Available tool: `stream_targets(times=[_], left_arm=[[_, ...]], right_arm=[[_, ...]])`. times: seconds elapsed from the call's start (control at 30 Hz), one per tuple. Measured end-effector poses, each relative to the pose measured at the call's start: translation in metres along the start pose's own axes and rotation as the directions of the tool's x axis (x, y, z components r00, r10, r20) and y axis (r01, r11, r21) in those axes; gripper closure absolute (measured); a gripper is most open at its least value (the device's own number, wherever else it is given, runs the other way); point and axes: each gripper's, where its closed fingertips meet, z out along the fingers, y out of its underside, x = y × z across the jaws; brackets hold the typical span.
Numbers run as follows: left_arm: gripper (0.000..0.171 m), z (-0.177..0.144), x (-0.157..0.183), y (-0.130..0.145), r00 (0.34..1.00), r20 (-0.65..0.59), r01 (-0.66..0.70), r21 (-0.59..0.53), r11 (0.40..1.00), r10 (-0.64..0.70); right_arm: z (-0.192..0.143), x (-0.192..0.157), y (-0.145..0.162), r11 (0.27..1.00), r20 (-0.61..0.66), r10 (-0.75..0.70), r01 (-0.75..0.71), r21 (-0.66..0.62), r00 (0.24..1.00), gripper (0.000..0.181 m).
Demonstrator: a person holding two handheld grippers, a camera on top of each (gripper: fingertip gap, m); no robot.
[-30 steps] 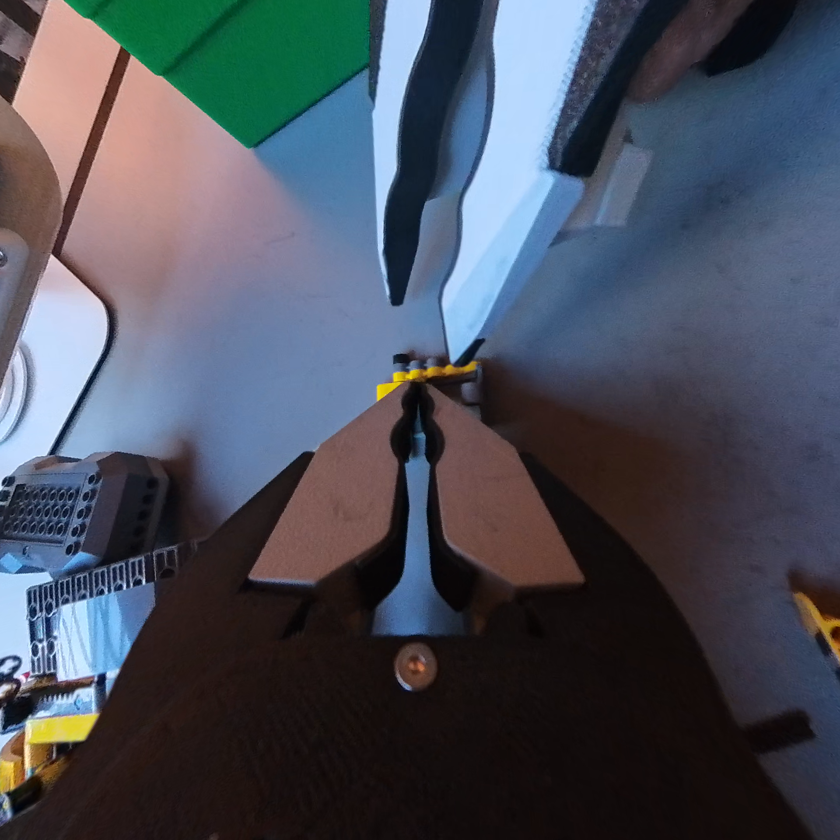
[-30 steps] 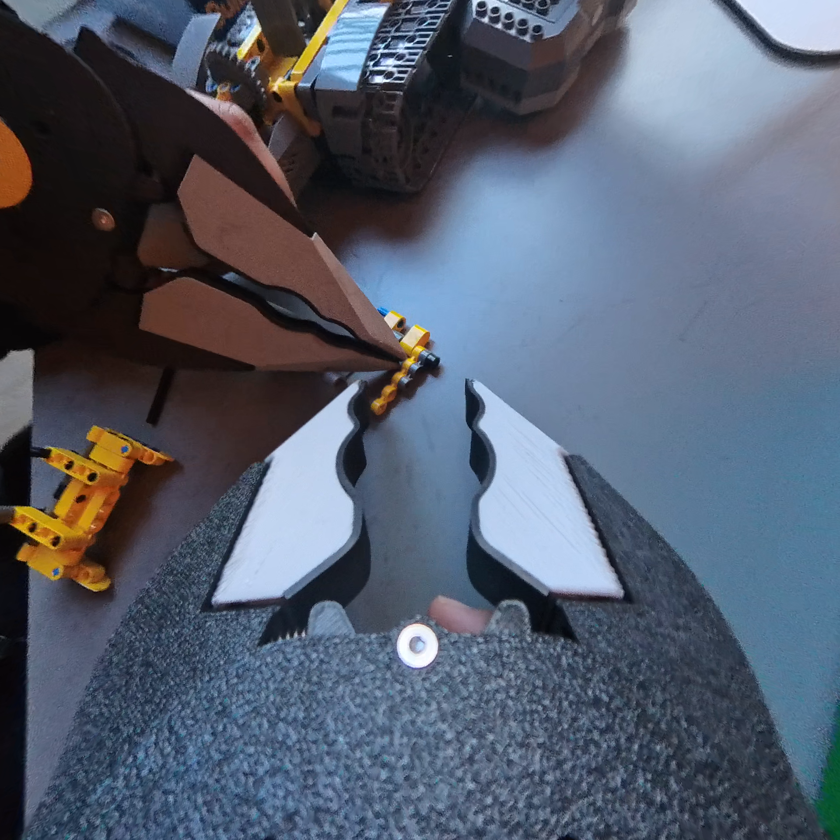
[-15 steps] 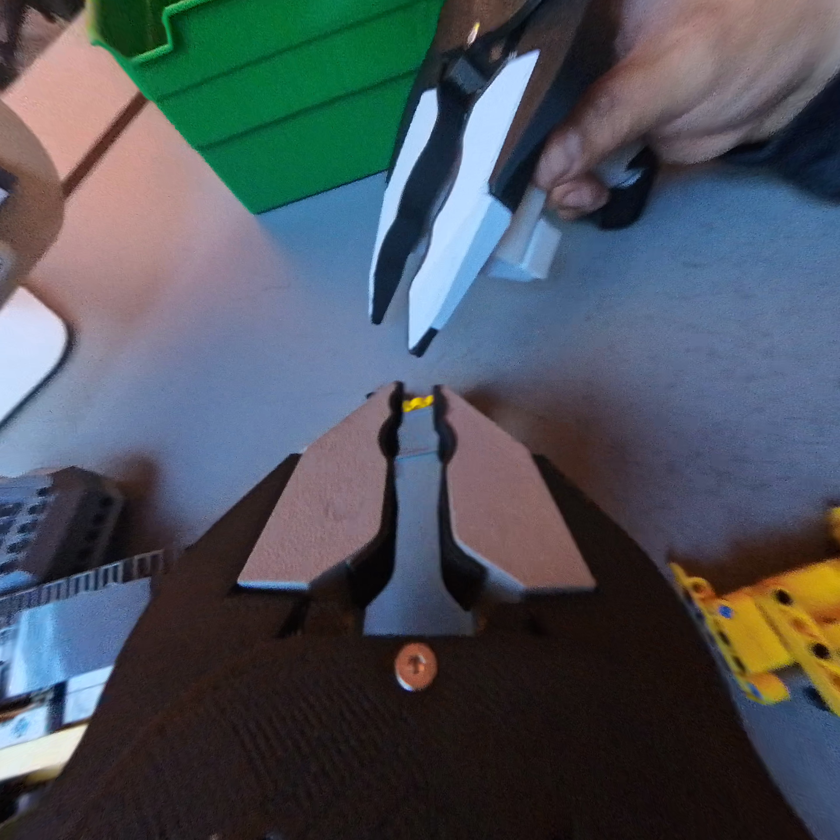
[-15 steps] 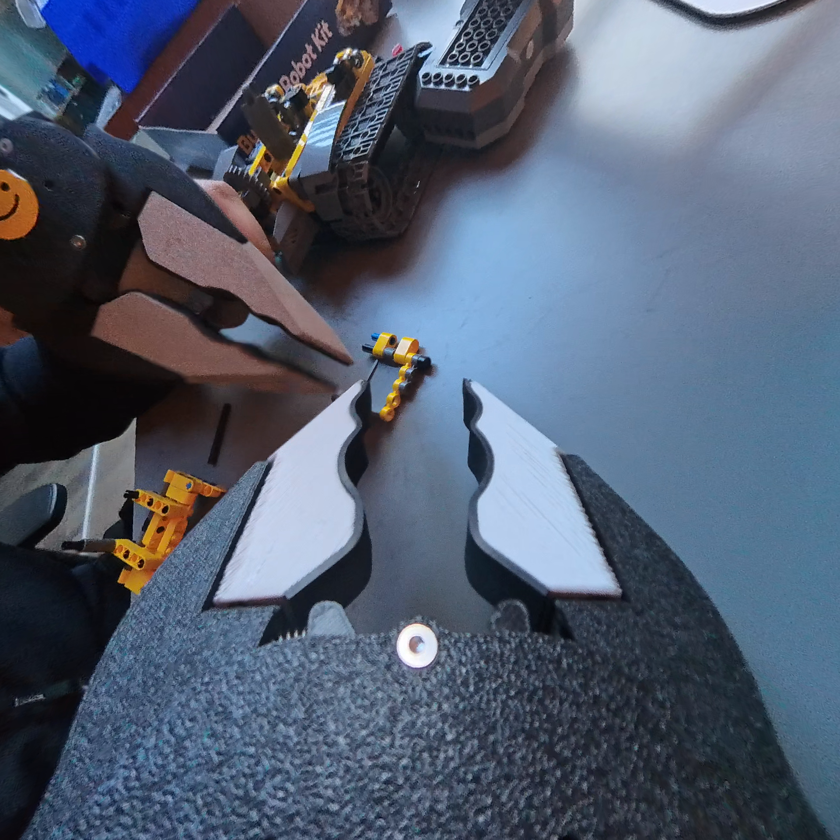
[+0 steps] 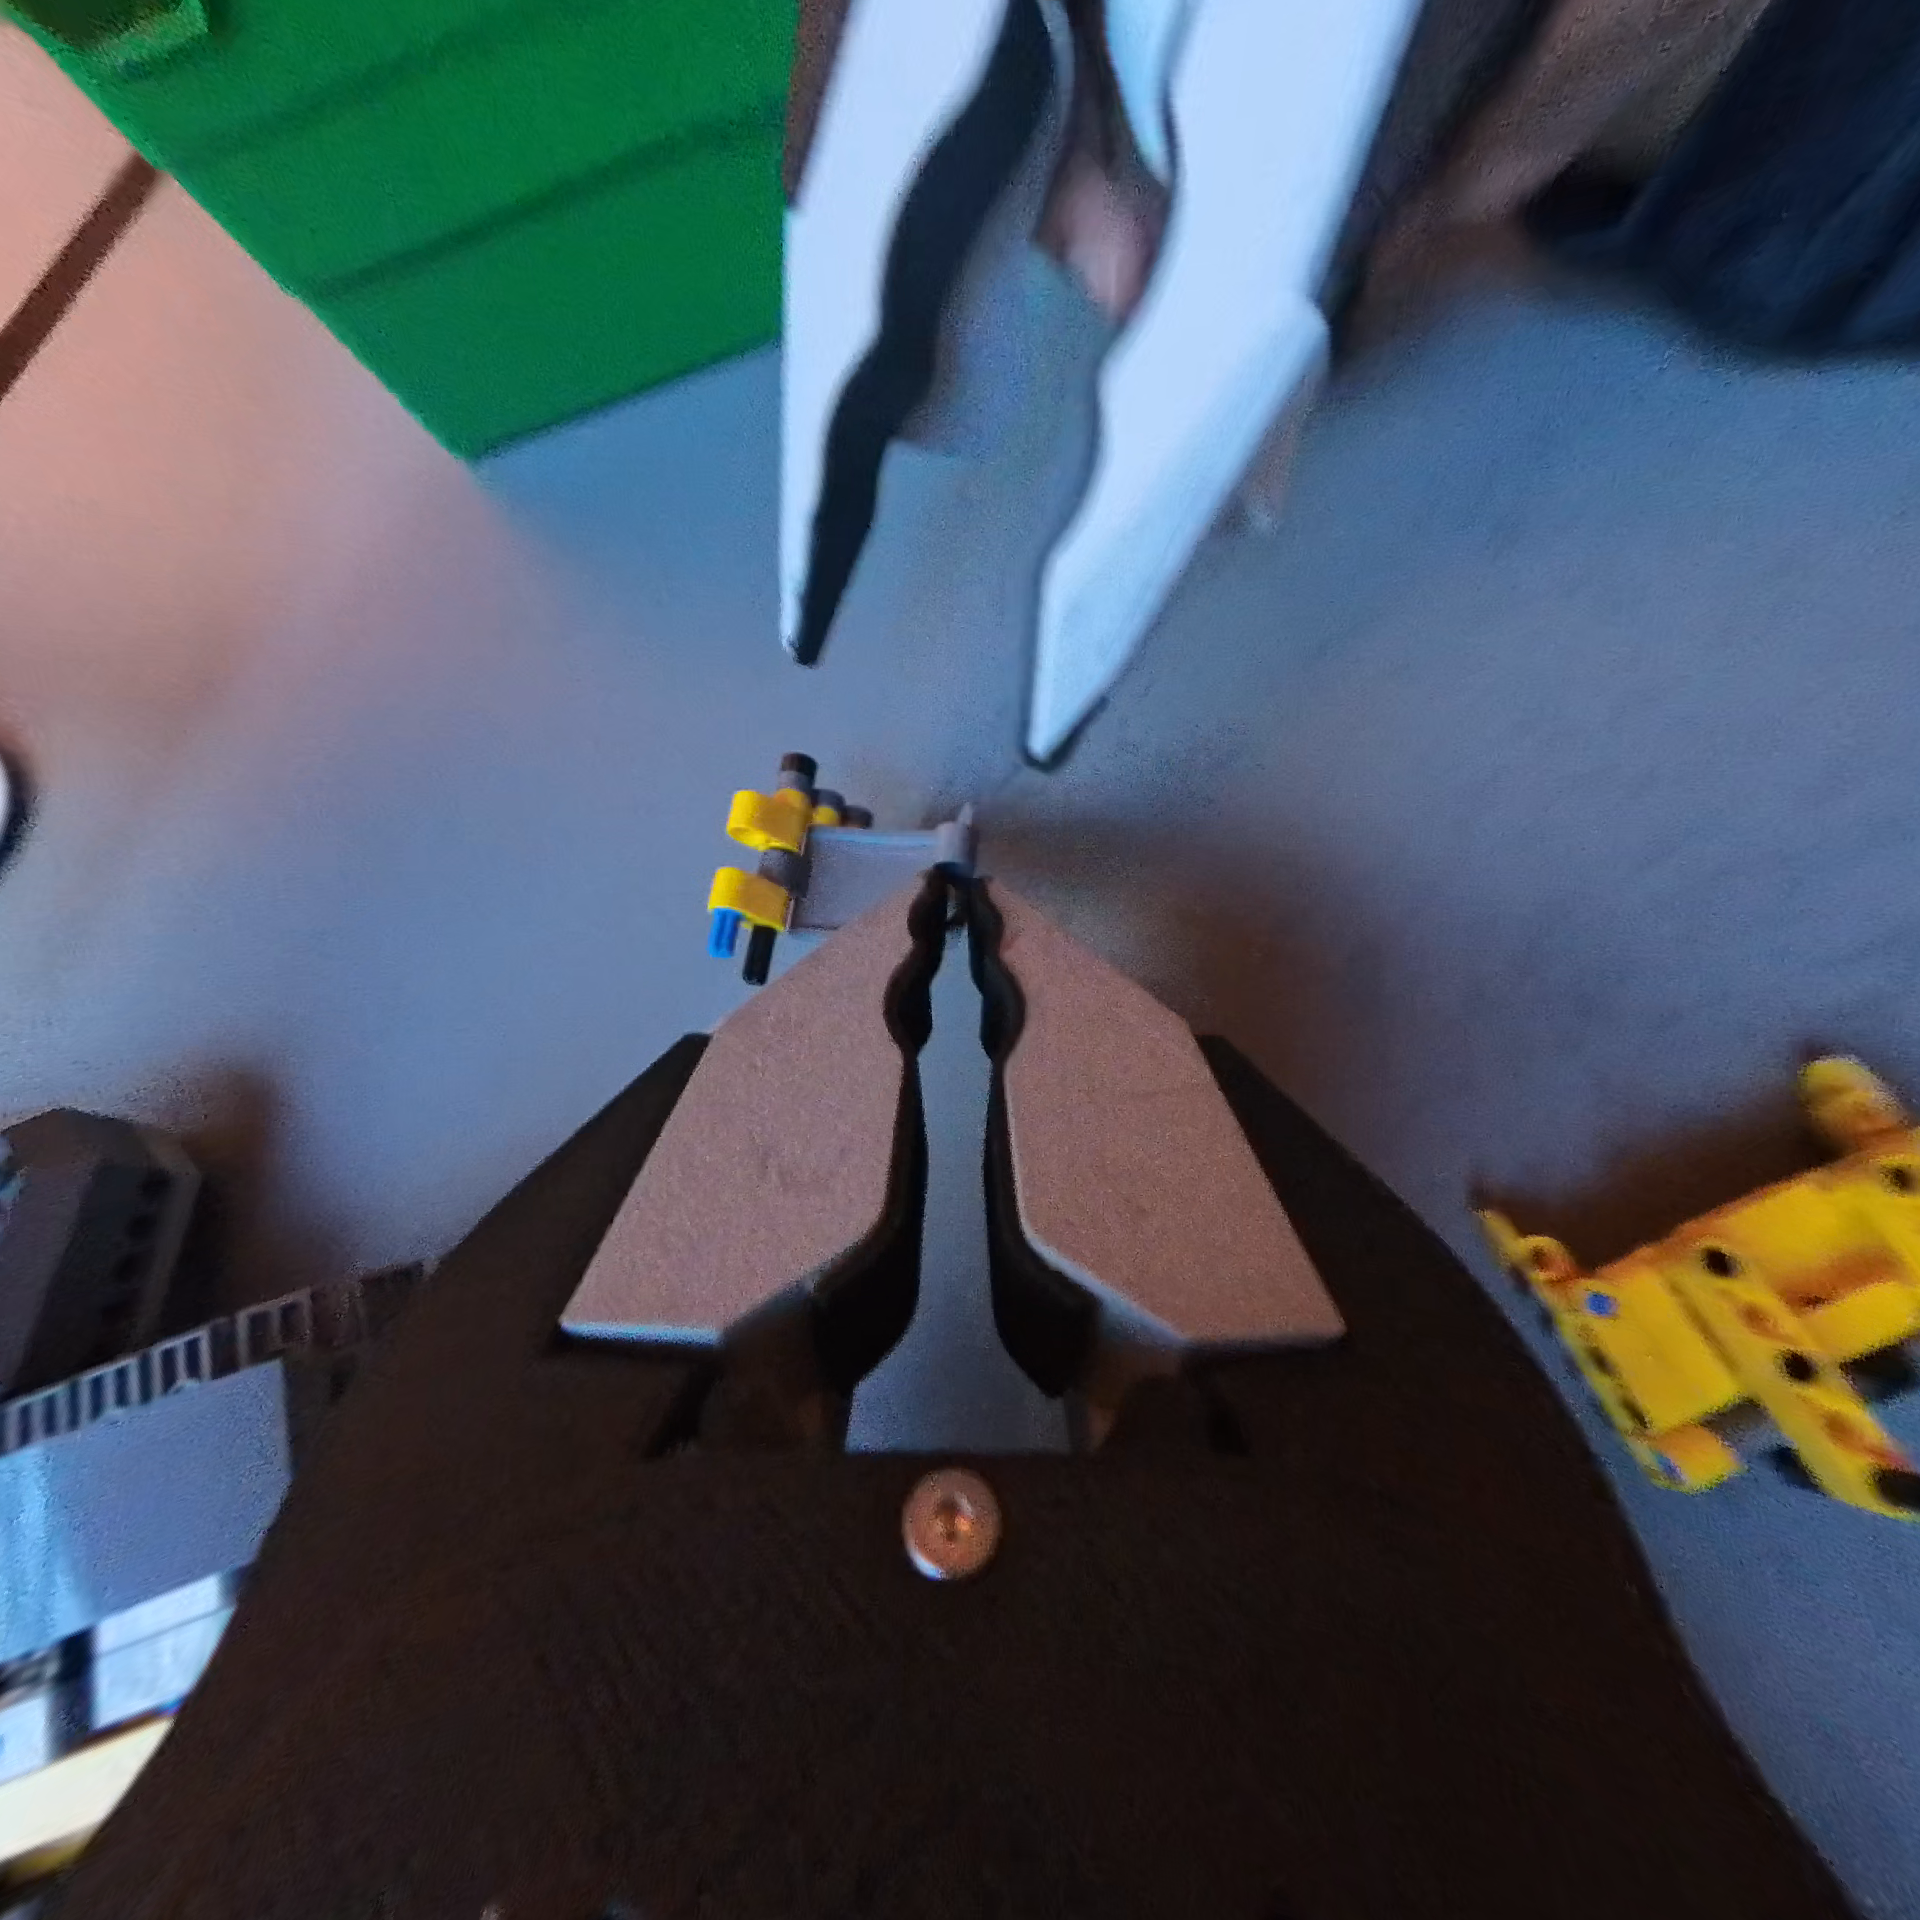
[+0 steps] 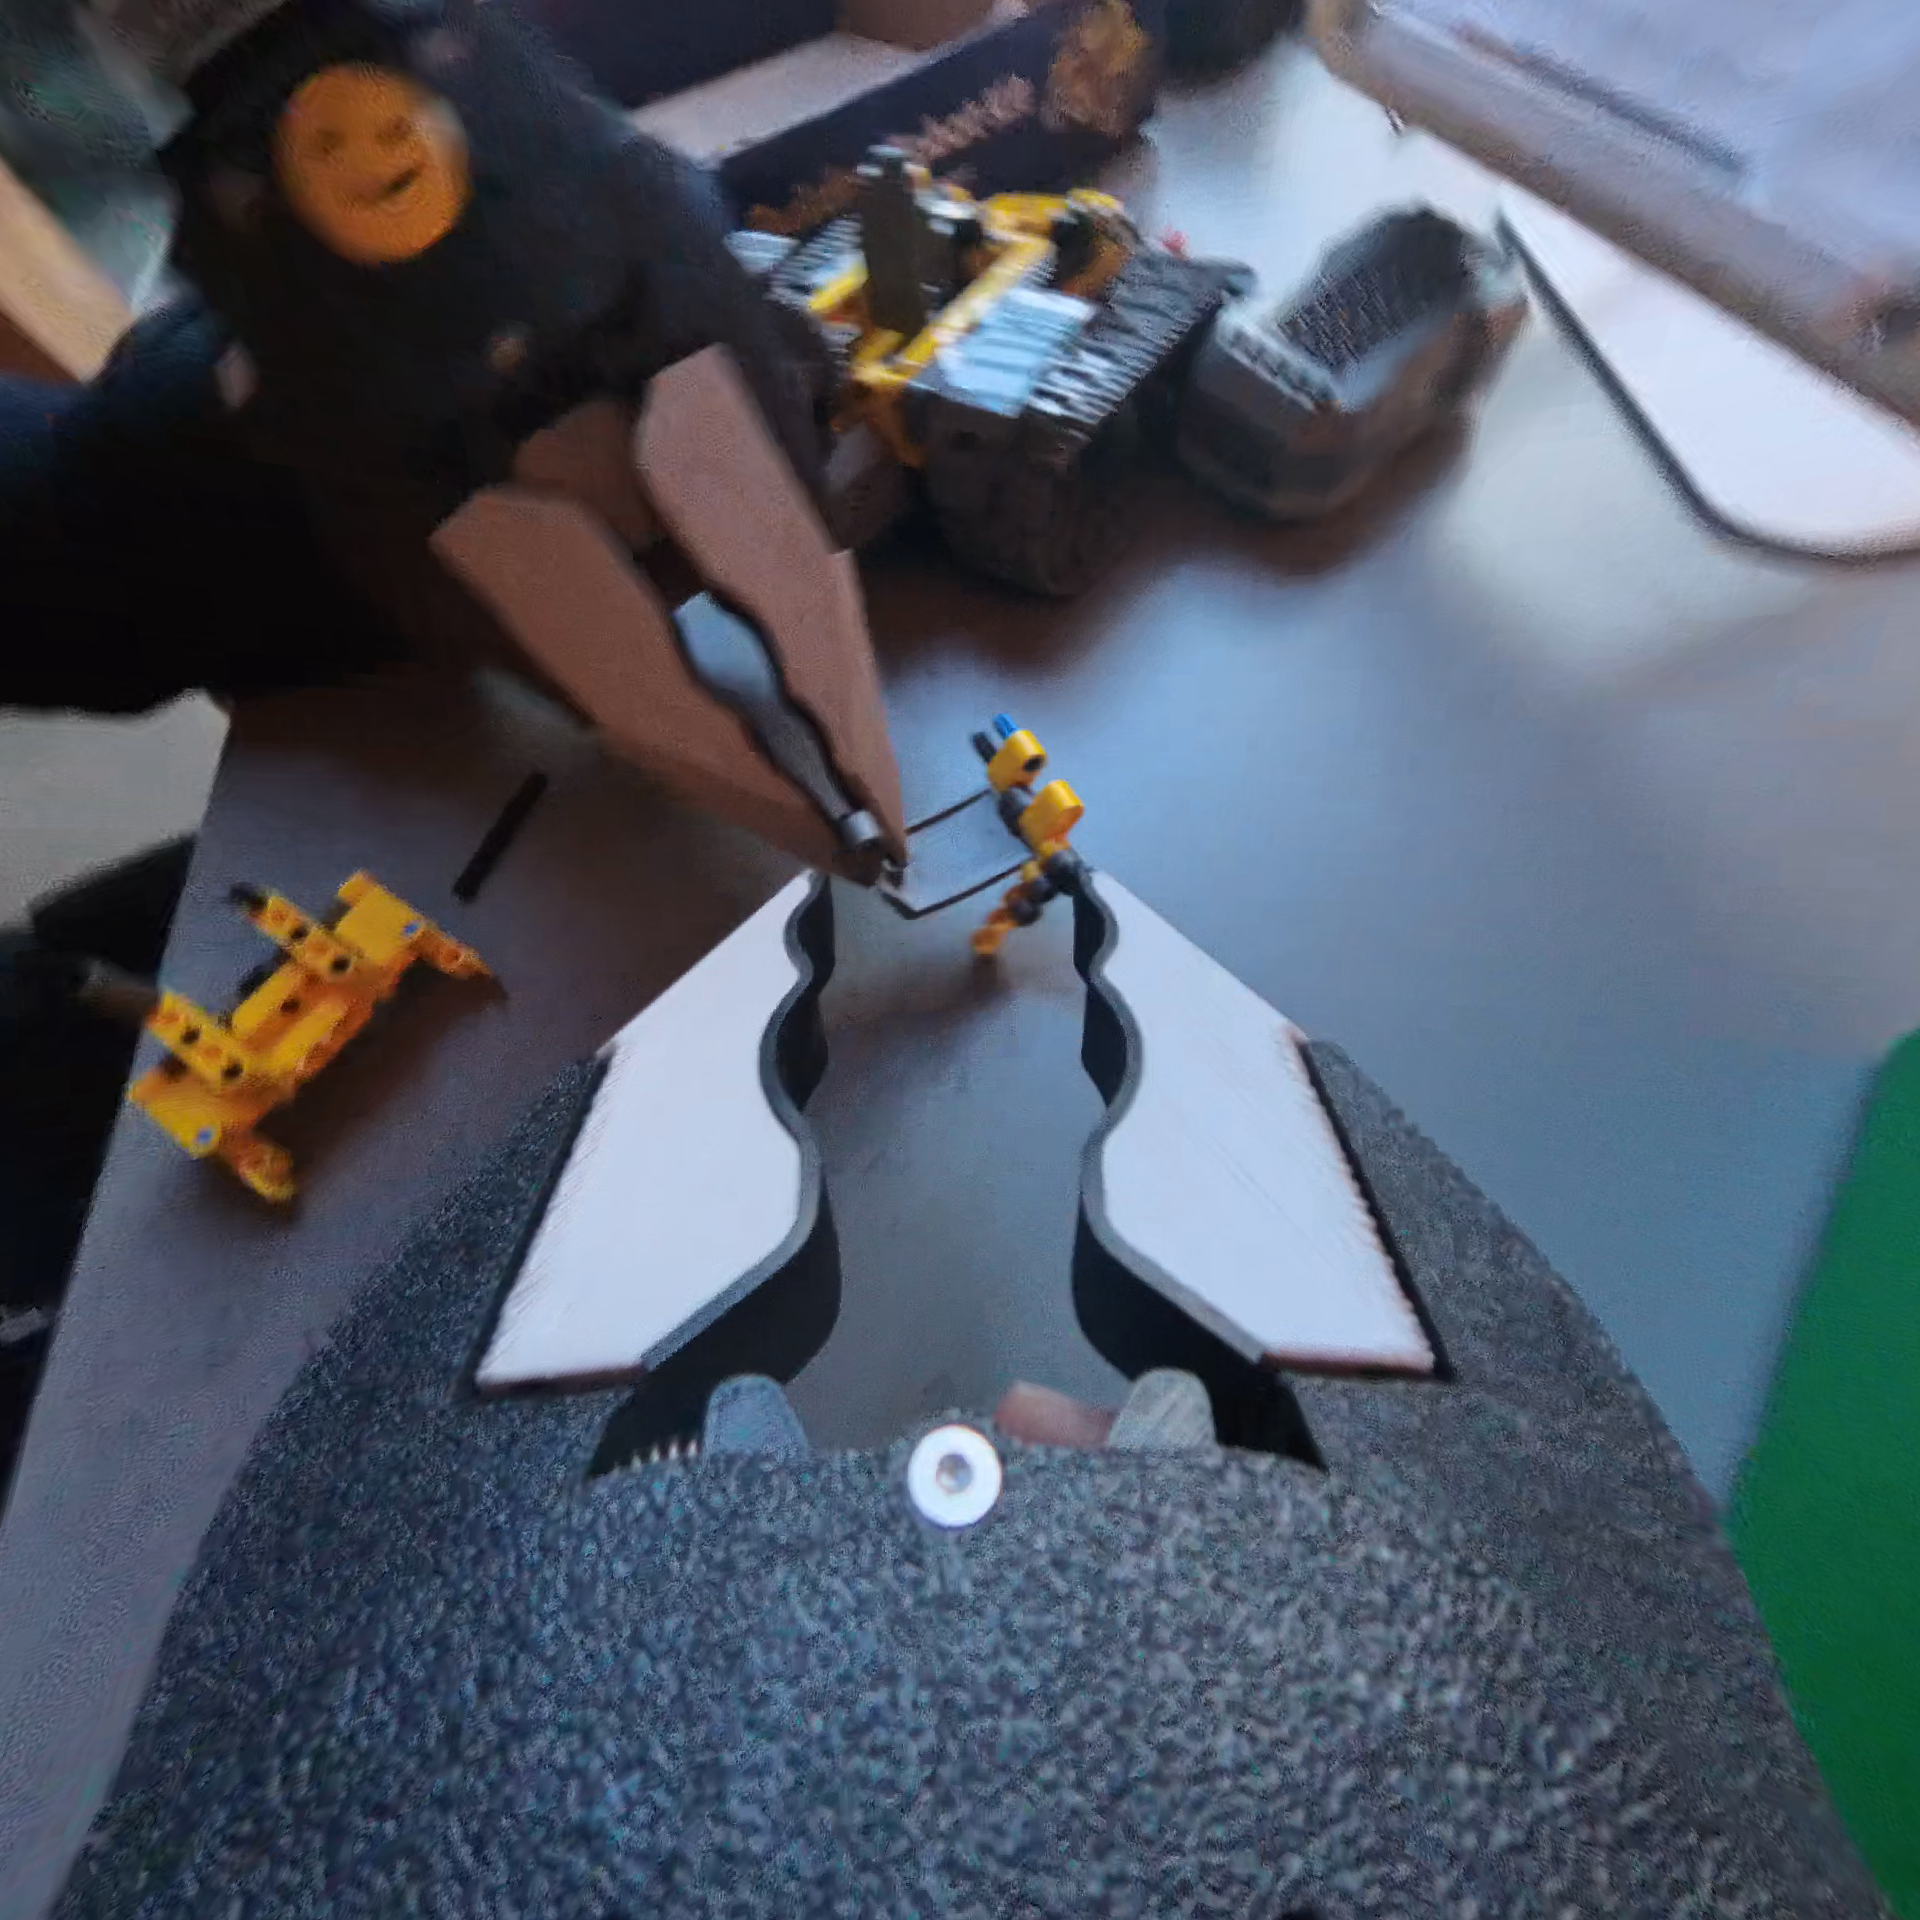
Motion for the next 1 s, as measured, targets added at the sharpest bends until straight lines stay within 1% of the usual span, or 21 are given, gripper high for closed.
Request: stream_targets(times=[0.07,0.1,0.13,0.2,0.23,0.27,0.33,0.43,0.47,0.5,0.53,0.57,0.63,0.7,0.73,0.77,0.83,0.9,1.0], left_arm=[[0.171,-0.011,0.008,-0.016,0.988,-0.12,0.105,0.099,0.99,-0.093],[0.171,-0.016,0.012,-0.021,0.973,-0.188,0.16,0.131,0.978,-0.134],[0.171,-0.022,0.015,-0.027,0.952,-0.254,0.212,0.155,0.965,-0.168],[0.171,-0.033,0.025,-0.035,0.89,-0.403,0.305,0.182,0.935,-0.212],[0.171,-0.038,0.028,-0.039,0.857,-0.462,0.344,0.184,0.921,-0.228],[0.17,-0.042,0.029,-0.042,0.828,-0.506,0.383,0.192,0.904,-0.244],[0.17,-0.052,0.031,-0.049,0.77,-0.586,0.444,0.209,0.871,-0.251],[0.17,-0.06,0.034,-0.054,0.714,-0.653,0.493,0.211,0.844,-0.254],[0.17,-0.061,0.037,-0.055,0.693,-0.676,0.499,0.199,0.843,-0.25],[0.17,-0.06,0.04,-0.055,0.682,-0.686,0.501,0.188,0.845,-0.252],[0.17,-0.058,0.04,-0.054,0.687,-0.679,0.498,0.182,0.848,-0.258],[0.17,-0.055,0.04,-0.052,0.7,-0.666,0.488,0.181,0.854,-0.259],[0.169,-0.05,0.035,-0.051,0.747,-0.613,0.461,0.2,0.865,-0.256],[0.166,-0.042,0.022,-0.046,0.82,-0.507,0.42,0.222,0.88,-0.263],[0.162,-0.039,0.018,-0.045,0.852,-0.459,0.391,0.234,0.89,-0.253],[0.153,-0.036,0.016,-0.043,0.88,-0.412,0.354,0.239,0.904,-0.236],[0.152,-0.032,0.013,-0.043,0.932,-0.322,0.258,0.264,0.929,-0.167],[0.157,-0.029,0.012,-0.042,0.972,-0.22,0.138,0.281,0.95,-0.076],[0.148,-0.023,0.01,-0.04,0.996,-0.071,-0.04,0.279,0.96,0.062]], right_arm=[[-0.007,-0.015,-0.005,0.988,0.006,-0.153,0.153,0.004,0.988,0.138],[-0.01,-0.019,-0.006,0.975,-0.015,-0.222,0.222,-0.001,0.975,0.138],[-0.012,-0.017,-0.007,0.955,-0.066,-0.297,0.297,-0.011,0.953,0.137],[-0.018,-0.015,-0.014,0.902,-0.167,-0.429,0.432,-0.02,0.888,0.138],[-0.021,-0.019,-0.018,0.887,-0.175,-0.455,0.461,-0.006,0.873,0.14],[-0.022,-0.027,-0.02,0.881,-0.149,-0.465,0.472,0.01,0.872,0.139],[-0.022,-0.032,-0.02,0.864,-0.145,-0.497,0.503,0.005,0.855,0.139],[-0.018,-0.034,-0.018,0.86,-0.139,-0.506,0.51,-0.007,0.851,0.137],[-0.016,-0.033,-0.017,0.861,-0.143,-0.506,0.509,-0.016,0.851,0.14],[-0.014,-0.034,-0.016,0.858,-0.138,-0.511,0.514,-0.021,0.848,0.149],[-0.012,-0.034,-0.014,0.855,-0.137,-0.515,0.517,-0.023,0.846,0.164],[-0.01,-0.033,-0.012,0.854,-0.136,-0.518,0.518,-0.036,0.844,0.171],[-0.007,-0.03,-0.005,0.86,-0.126,-0.51,0.504,-0.076,0.851,0.175],[-0.007,-0.016,-0.005,0.881,-0.179,-0.473,0.462,-0.102,0.862,0.176],[-0.009,-0.013,-0.007,0.897,-0.194,-0.442,0.433,-0.087,0.876,0.177],[-0.01,-0.015,-0.011,0.916,-0.177,-0.4,0.397,-0.053,0.899,0.177],[-0.01,-0.016,-0.013,0.956,-0.135,-0.292,0.293,-0.016,0.947,0.177],[-0.009,-0.017,-0.01,0.976,-0.084,-0.218,0.218,-0.014,0.972,0.177],[-0.01,-0.011,-0.011,0.982,-0.101,-0.187,0.188,-0.003,0.977,0.177]])
